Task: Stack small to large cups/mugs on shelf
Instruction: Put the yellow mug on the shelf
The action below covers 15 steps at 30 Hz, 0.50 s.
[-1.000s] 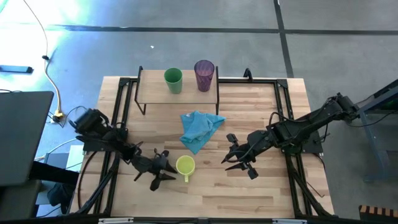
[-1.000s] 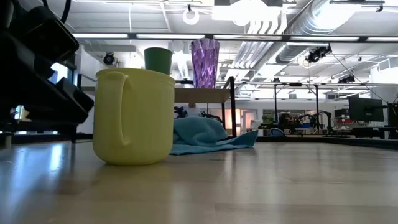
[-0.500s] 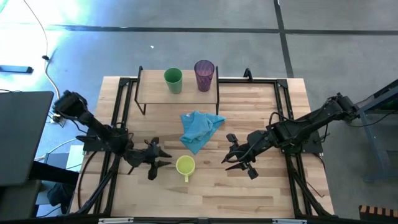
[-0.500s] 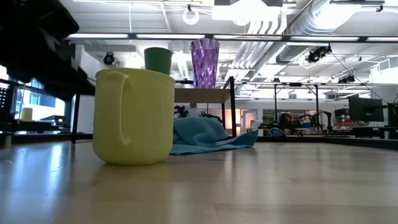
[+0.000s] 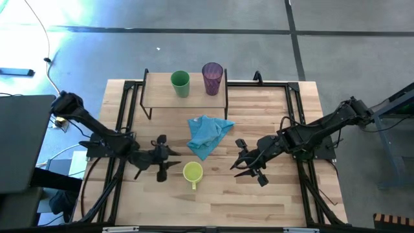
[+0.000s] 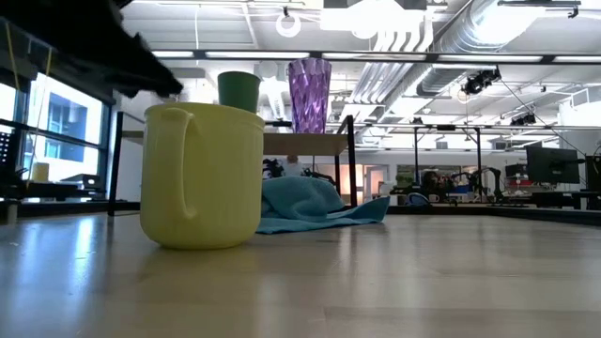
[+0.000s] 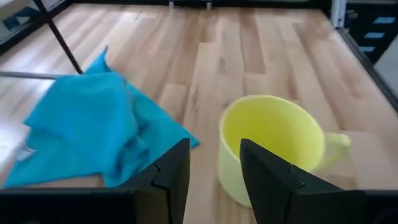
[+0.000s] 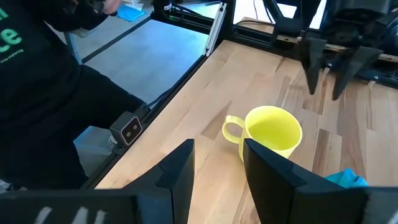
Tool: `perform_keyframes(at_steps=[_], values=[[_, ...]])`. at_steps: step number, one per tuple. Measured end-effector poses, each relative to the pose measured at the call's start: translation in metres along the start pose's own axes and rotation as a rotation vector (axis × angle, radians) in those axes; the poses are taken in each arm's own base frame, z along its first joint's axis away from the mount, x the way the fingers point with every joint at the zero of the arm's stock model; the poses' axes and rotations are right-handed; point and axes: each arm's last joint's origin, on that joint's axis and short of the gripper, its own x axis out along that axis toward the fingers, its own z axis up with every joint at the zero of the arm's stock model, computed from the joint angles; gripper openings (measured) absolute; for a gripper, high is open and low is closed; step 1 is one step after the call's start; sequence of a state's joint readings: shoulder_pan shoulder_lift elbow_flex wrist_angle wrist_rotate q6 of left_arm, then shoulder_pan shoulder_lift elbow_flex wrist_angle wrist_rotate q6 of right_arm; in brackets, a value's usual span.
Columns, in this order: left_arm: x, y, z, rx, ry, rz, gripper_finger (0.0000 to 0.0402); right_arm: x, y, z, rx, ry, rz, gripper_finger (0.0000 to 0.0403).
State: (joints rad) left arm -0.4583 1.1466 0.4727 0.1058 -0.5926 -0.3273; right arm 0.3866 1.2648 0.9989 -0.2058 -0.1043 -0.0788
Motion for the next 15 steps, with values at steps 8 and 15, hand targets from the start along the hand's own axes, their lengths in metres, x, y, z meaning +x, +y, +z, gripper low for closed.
perform_keyframes(at_steps=[8, 15], values=[[0.011, 0.014, 0.02, 0.039, 0.059, -0.026, 0.0127, 0.0, 0.0, -0.001, 0.012, 0.006, 0.001, 0.0128], [0.025, 0.023, 0.016, 0.044, 0.148, -0.098, 0.0127, 0.0, 0.0, -0.001, 0.012, 0.014, 0.001, 0.0128]])
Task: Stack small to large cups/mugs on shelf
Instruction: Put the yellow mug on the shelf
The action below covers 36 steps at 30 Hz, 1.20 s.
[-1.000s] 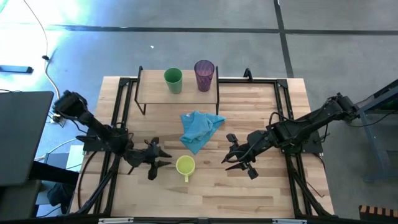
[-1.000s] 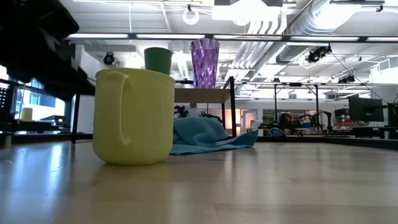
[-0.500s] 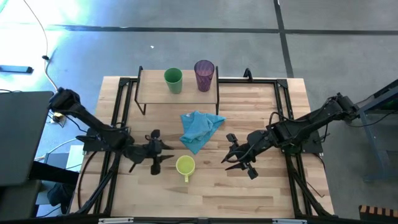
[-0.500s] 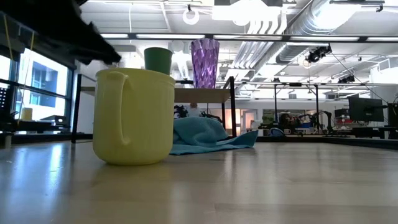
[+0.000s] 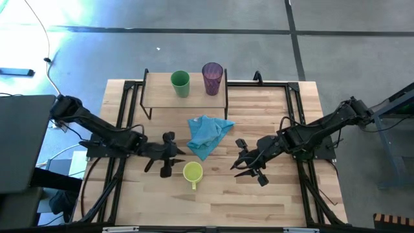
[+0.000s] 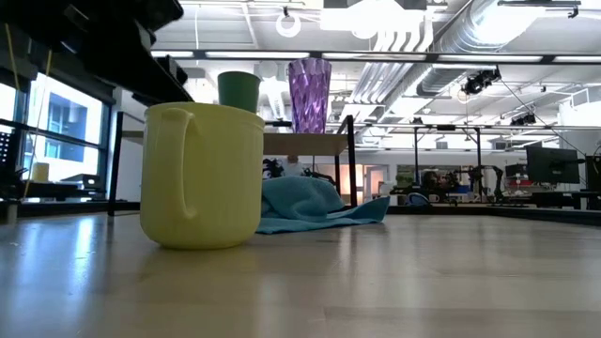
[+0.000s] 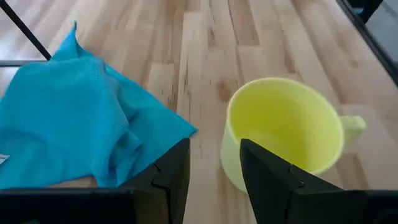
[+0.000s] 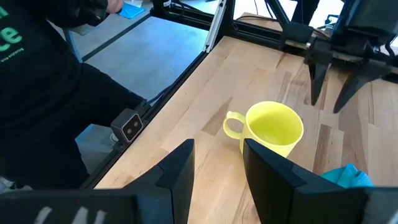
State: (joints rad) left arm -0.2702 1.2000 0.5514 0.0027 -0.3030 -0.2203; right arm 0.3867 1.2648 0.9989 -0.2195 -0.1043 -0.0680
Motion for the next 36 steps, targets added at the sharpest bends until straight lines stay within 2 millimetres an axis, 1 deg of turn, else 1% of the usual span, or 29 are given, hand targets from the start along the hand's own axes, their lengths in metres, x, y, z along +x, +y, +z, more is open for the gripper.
perform_keyframes(at_steps=[3, 8, 14, 21, 28, 31, 36], values=[[0.005, 0.004, -0.002, 0.001, 0.025, -0.01, 0.0127, 0.0, 0.0, 0.0, 0.0, 0.001, 0.0, 0.0128], [0.007, 0.008, 0.0, 0.004, 0.025, -0.034, 0.0127, 0.0, 0.0, 0.0, 0.0, 0.001, 0.0, 0.0128], [0.008, 0.006, 0.007, 0.016, -0.012, -0.088, 0.0127, 0.0, 0.0, 0.0, -0.003, -0.002, 0.0, 0.0128], [0.023, 0.001, 0.013, 0.046, 0.031, -0.113, 0.0127, 0.0, 0.0, 0.001, -0.012, -0.012, -0.001, 0.0128], [0.036, 0.006, 0.02, 0.032, 0.06, -0.11, 0.0127, 0.0, 0.0, 0.001, 0.008, -0.005, -0.001, 0.0128], [0.041, 0.006, 0.022, 0.032, 0.077, -0.117, 0.0127, 0.0, 0.0, 0.001, 0.008, -0.006, 0.0, 0.0128], [0.042, 0.005, 0.02, 0.037, 0.111, -0.115, 0.0127, 0.0, 0.0, 0.0, 0.008, 0.0, 0.0, 0.0128]])
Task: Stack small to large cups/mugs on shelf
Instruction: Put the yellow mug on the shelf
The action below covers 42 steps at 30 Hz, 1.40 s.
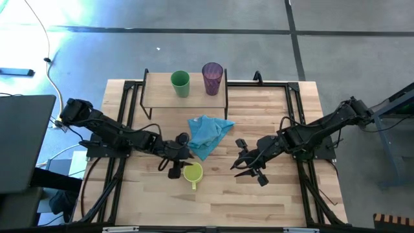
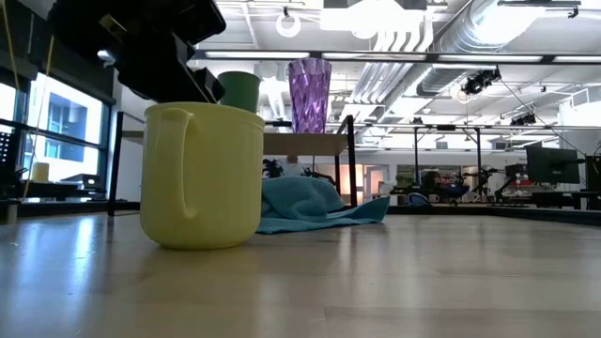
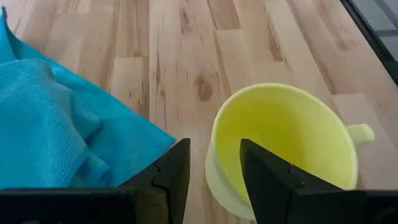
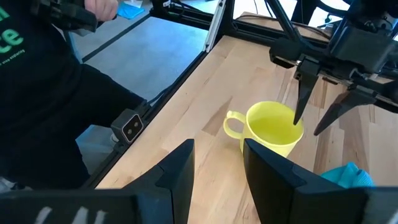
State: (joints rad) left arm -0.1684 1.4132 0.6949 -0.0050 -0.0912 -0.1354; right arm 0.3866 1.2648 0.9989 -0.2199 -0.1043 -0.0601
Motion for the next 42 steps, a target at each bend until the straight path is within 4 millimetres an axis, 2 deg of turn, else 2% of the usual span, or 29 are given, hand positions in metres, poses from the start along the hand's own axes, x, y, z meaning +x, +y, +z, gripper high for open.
perform_keyframes(at_steps=[12, 23, 28, 31, 36, 42], values=[[0.002, -0.001, -0.003, -0.028, 0.024, -0.018, 0.0127, 0.0, 0.0, 0.0, -0.008, 0.0, 0.0, 0.0128], [0.014, -0.002, -0.007, -0.051, 0.049, -0.024, 0.0126, 0.0, 0.0, 0.001, -0.009, -0.007, -0.001, 0.0128], [0.014, -0.001, -0.007, -0.051, 0.047, -0.005, 0.0125, 0.006, -0.001, -0.002, -0.007, 0.007, -0.001, 0.0128], [0.014, 0.0, -0.007, -0.051, 0.043, 0.017, 0.0102, 0.012, -0.001, -0.005, -0.004, 0.035, 0.001, 0.0128], [0.014, 0.0, -0.007, -0.051, 0.041, 0.017, 0.0015, 0.022, -0.002, -0.011, 0.0, 0.07, 0.002, 0.0128], [0.014, -0.001, -0.006, -0.079, 0.033, 0.016, 0.0011, 0.023, -0.004, -0.012, 0.012, 0.077, -0.003, 0.0128]])
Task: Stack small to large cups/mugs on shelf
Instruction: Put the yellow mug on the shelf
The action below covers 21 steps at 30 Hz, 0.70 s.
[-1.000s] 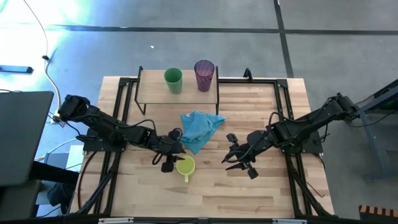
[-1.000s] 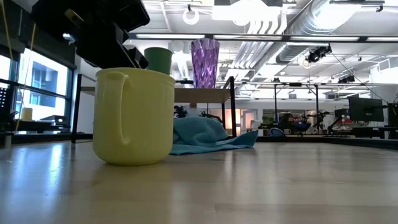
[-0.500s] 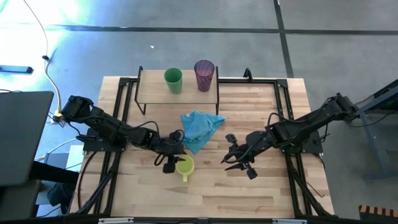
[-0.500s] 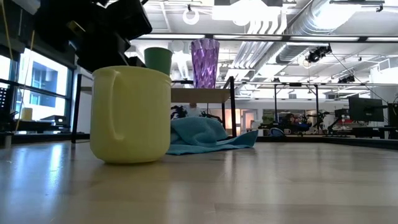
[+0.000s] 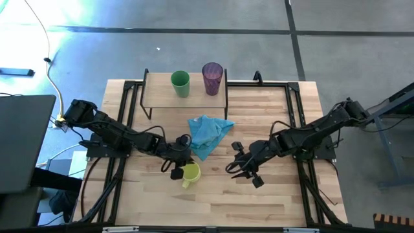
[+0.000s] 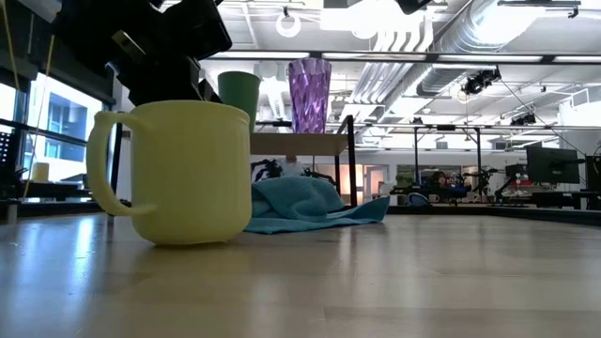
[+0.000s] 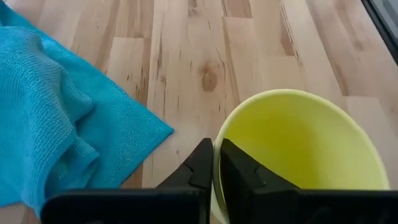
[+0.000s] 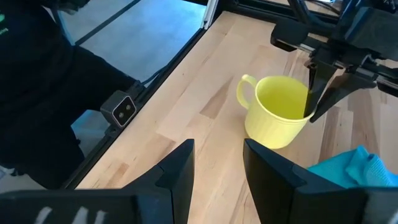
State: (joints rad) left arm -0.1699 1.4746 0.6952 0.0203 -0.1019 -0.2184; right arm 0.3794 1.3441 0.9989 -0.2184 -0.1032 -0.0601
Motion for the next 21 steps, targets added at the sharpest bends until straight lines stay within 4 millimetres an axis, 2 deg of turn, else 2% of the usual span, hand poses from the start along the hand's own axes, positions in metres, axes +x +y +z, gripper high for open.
perform_keyframes(at_steps=[12, 21], values=[[-0.007, 0.0, 0.001, -0.123, 0.004, -0.003, 0.0003, 0.0, 0.0, 0.0, 0.0, 0.001, 0.0, 0.0128], [-0.032, 0.002, 0.008, -0.174, -0.03, -0.008, 0.0001, 0.0, -0.001, 0.001, -0.018, -0.005, -0.027, 0.0128]])
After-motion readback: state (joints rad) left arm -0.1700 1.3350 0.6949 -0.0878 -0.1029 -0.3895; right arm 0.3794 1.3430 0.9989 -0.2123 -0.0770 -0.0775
